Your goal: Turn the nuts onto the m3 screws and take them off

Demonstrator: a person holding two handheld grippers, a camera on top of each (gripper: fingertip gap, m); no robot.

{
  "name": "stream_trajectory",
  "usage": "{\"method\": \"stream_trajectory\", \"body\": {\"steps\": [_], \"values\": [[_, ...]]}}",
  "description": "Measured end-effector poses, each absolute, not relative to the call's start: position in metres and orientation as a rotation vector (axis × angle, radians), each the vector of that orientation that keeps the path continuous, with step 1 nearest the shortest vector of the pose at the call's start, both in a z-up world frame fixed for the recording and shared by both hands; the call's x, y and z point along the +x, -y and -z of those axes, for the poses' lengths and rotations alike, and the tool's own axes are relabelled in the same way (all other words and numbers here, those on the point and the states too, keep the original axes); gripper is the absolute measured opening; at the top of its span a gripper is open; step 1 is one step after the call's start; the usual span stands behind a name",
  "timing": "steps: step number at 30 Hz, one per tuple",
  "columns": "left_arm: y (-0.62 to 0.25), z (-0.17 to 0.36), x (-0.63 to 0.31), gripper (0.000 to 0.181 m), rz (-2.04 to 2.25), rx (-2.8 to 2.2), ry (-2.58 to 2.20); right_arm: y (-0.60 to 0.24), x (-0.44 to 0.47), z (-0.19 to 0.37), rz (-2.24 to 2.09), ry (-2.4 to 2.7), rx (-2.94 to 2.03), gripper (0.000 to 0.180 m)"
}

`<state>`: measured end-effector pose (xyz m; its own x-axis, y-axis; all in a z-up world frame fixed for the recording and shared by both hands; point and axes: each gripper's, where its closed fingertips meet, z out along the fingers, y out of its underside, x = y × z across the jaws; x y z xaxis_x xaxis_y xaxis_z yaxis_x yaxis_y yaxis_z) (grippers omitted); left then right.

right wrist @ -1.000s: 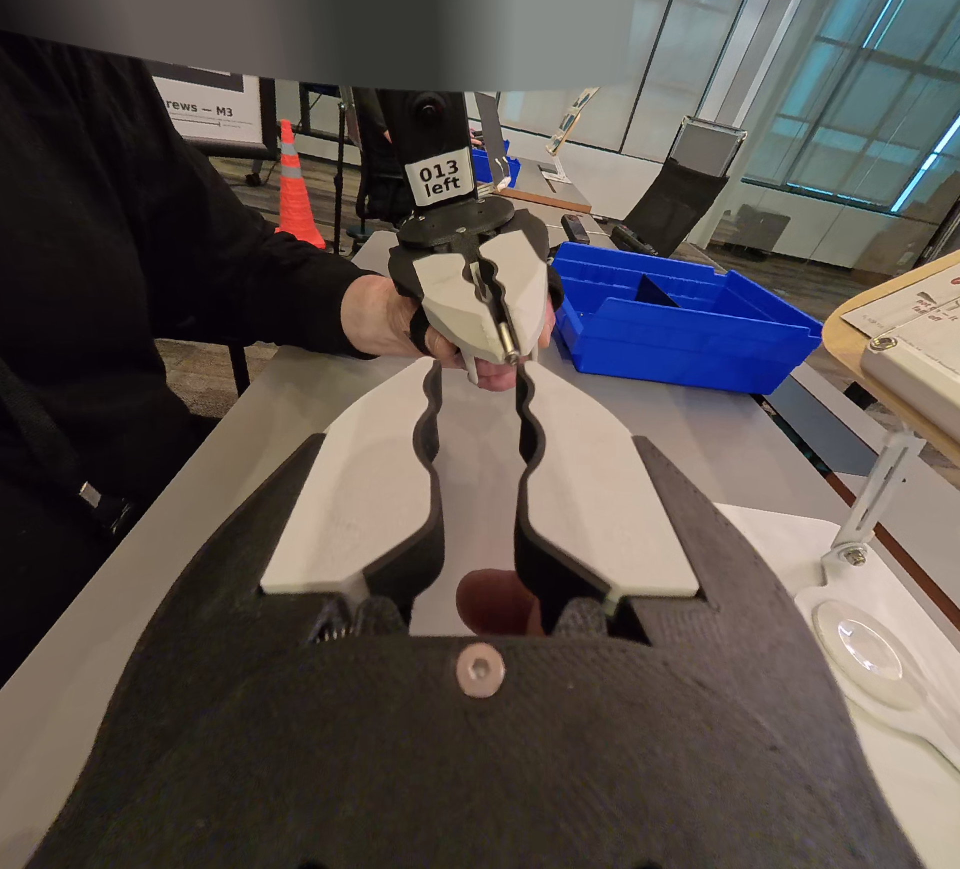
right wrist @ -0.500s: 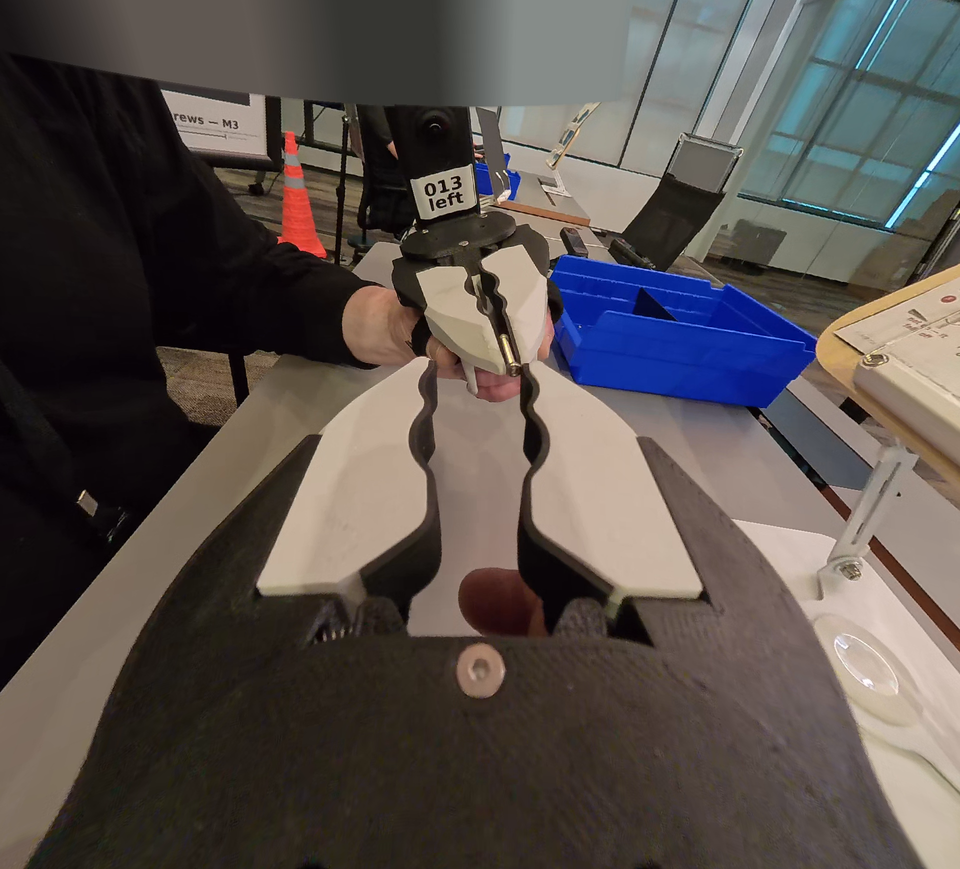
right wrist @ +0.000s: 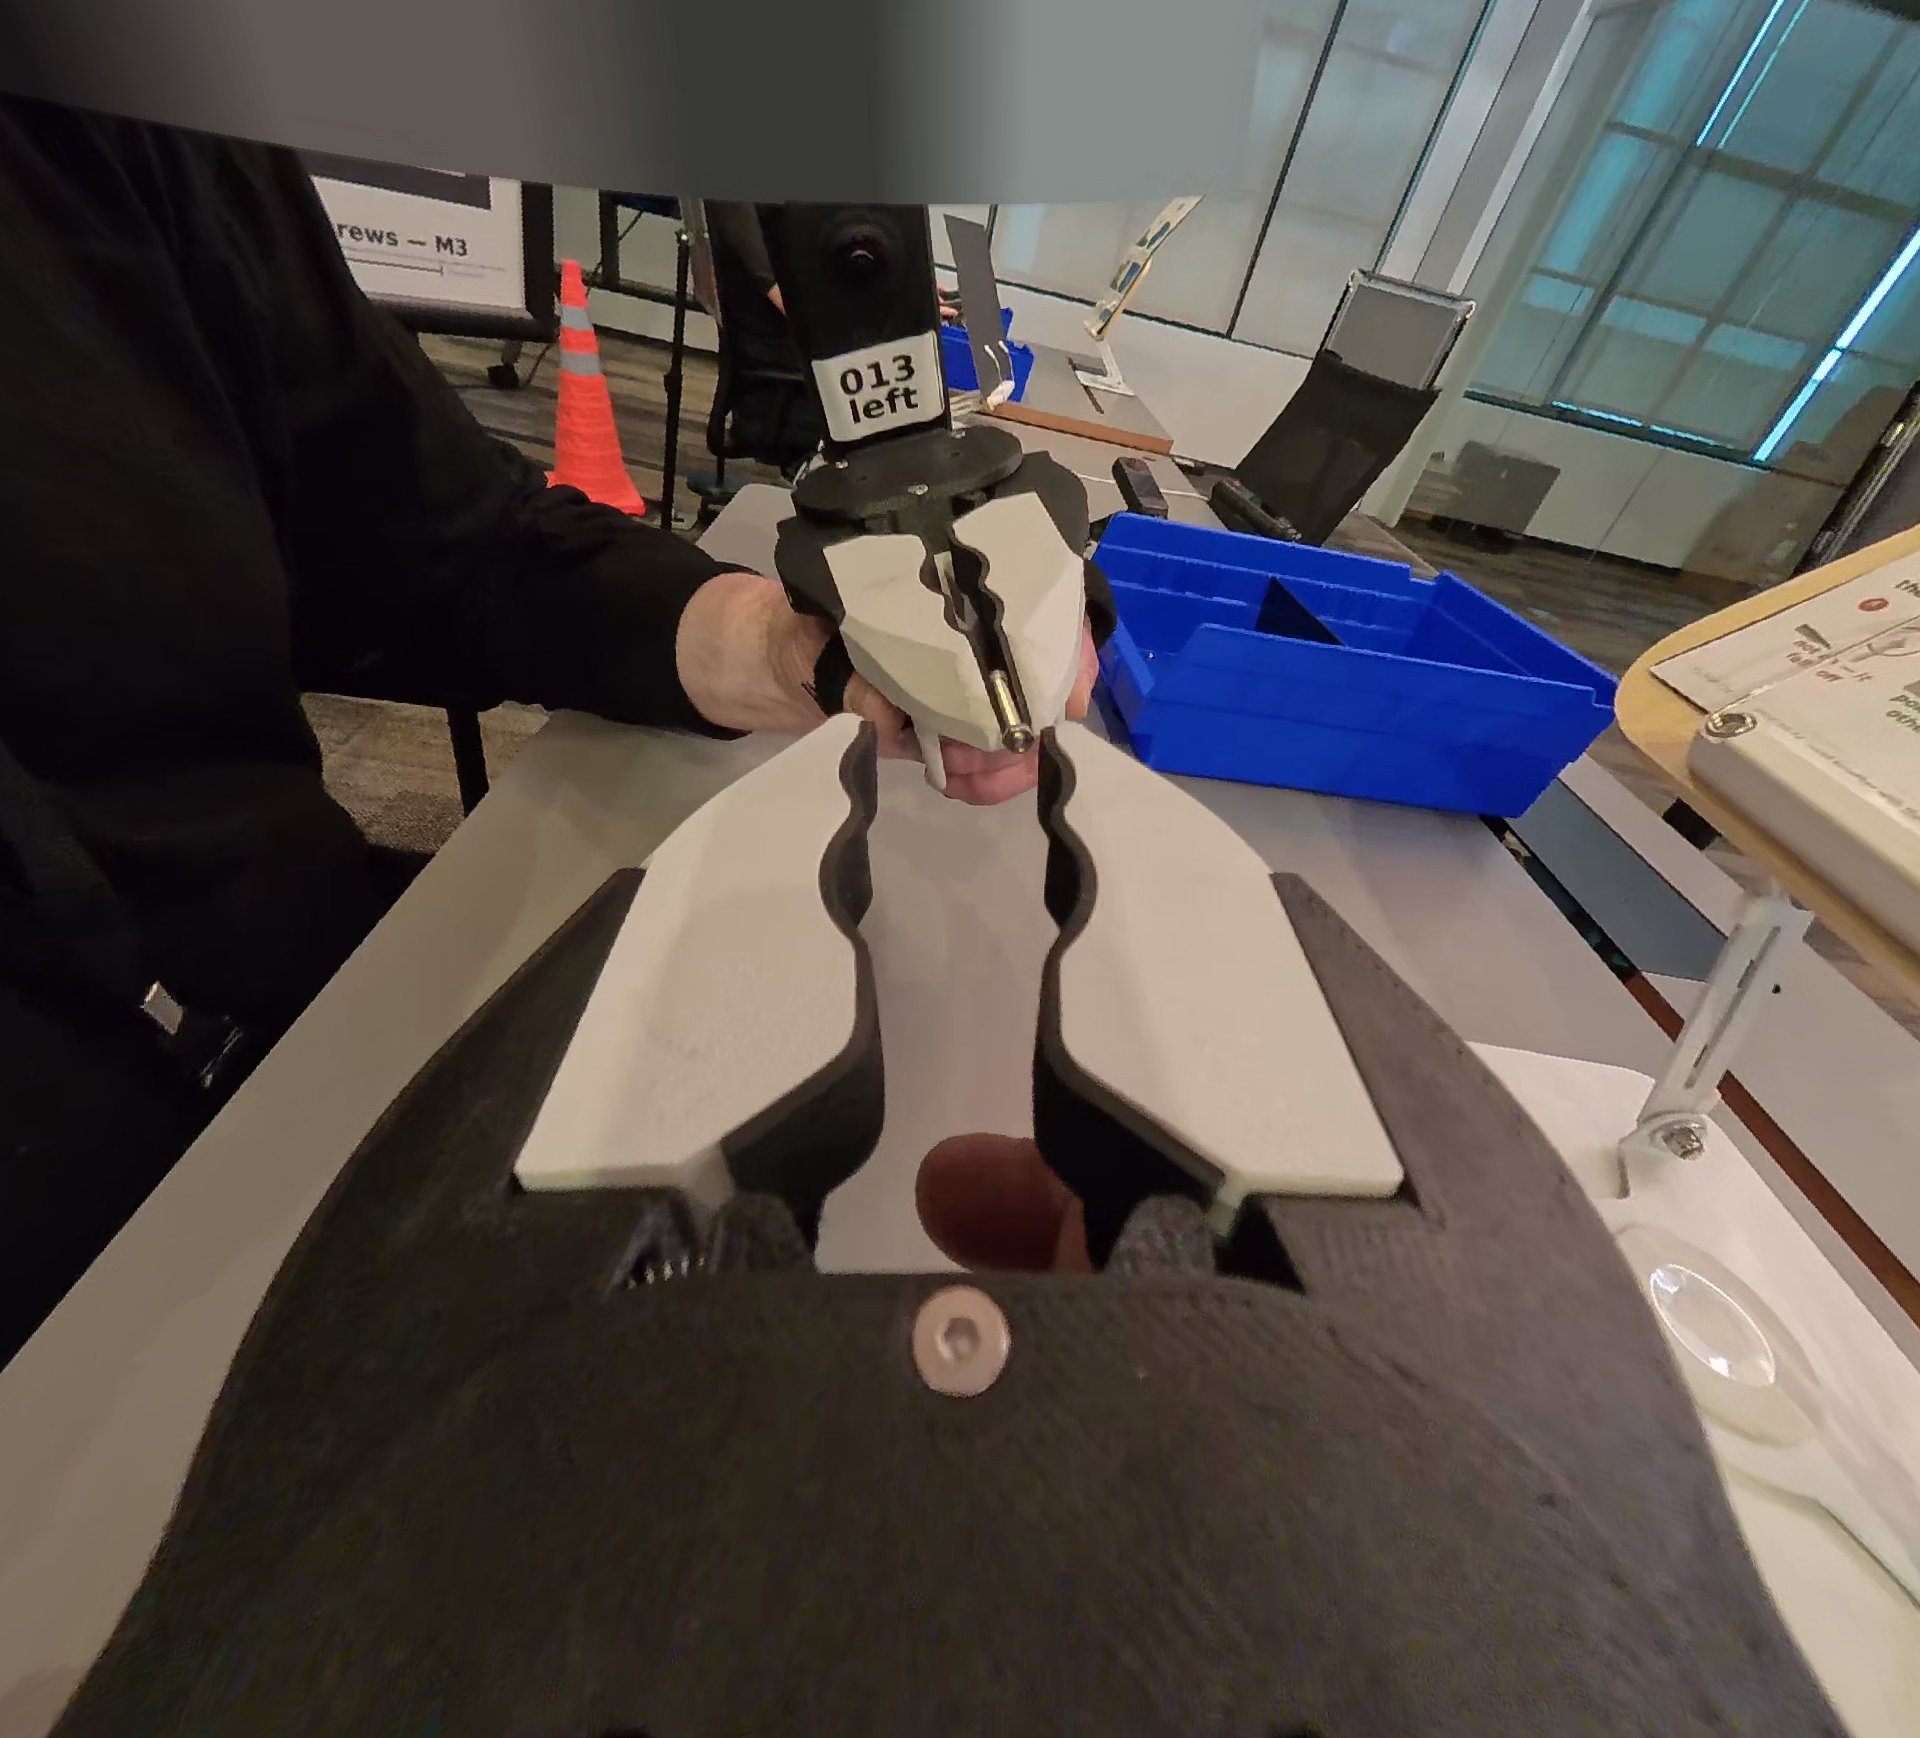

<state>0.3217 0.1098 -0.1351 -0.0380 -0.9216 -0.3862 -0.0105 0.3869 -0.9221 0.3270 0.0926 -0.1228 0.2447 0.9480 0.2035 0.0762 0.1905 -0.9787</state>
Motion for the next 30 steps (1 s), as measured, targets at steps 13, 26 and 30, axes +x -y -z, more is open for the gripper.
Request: {"method": "stream_trajectory", "body": {"steps": [13, 26, 30], "values": [[-0.111, 0.134, 0.321, 0.003, 0.939, -0.908, -1.398, -0.091, 0.325, 0.131, -0.853, 1.188, -1.233, 0.023], [-0.109, 0.135, 0.323, 0.003, 0.935, -0.904, -1.405, -0.093, 0.325, 0.126, -0.857, 1.164, -1.209, 0.028], [-0.11, 0.134, 0.323, 0.003, 0.941, -0.909, -1.399, -0.092, 0.326, 0.131, -0.854, 1.2, -1.231, 0.022]]}}
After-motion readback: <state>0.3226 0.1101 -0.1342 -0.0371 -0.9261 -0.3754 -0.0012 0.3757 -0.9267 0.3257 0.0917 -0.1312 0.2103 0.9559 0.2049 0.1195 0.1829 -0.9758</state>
